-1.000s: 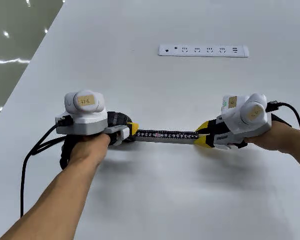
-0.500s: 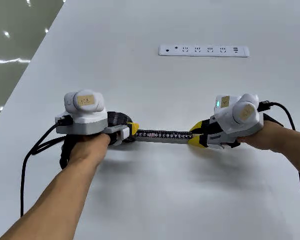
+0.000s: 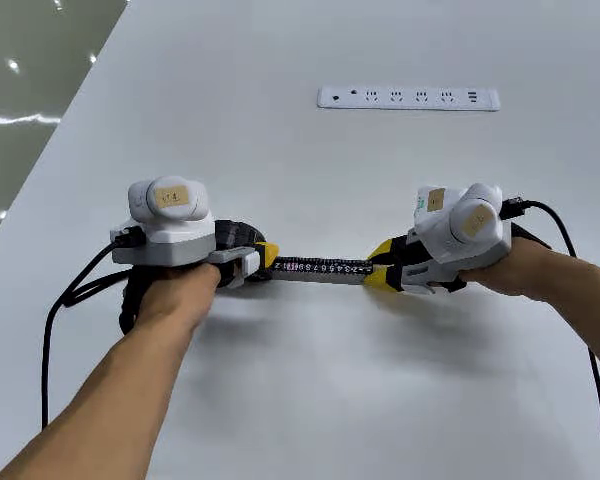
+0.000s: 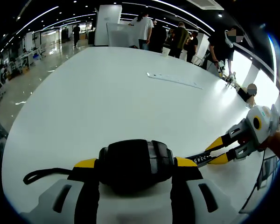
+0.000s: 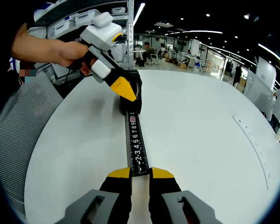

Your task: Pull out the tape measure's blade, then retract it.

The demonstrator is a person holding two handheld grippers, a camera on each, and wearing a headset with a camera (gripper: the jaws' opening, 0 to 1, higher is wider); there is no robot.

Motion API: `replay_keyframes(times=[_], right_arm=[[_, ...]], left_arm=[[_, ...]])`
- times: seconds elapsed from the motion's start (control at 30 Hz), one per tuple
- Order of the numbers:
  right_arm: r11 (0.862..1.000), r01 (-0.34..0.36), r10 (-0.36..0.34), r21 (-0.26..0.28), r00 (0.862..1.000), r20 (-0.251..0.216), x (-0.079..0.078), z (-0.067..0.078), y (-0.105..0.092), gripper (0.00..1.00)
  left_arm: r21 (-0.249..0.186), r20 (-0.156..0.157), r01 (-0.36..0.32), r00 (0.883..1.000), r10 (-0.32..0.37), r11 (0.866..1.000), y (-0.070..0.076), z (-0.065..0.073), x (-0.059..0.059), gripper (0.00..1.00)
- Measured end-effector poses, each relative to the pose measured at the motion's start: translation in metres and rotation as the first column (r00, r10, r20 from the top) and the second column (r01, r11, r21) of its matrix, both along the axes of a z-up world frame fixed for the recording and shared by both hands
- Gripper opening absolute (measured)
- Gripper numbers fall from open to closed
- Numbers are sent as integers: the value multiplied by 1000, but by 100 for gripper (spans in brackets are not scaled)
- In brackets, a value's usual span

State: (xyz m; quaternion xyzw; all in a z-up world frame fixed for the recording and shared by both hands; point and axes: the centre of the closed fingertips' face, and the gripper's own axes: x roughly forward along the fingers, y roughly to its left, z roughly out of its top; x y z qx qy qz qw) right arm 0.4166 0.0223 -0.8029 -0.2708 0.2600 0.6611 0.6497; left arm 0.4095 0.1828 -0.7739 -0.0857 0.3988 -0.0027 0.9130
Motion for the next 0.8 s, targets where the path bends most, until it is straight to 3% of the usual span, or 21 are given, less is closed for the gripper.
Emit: replay_keyframes(times=[0.8], right_arm=[[1000, -8, 8, 12, 1000, 0, -1, 0, 18, 10]], left_arm=[[-7, -4, 2, 1000, -2, 1000, 0, 0, 0, 57]])
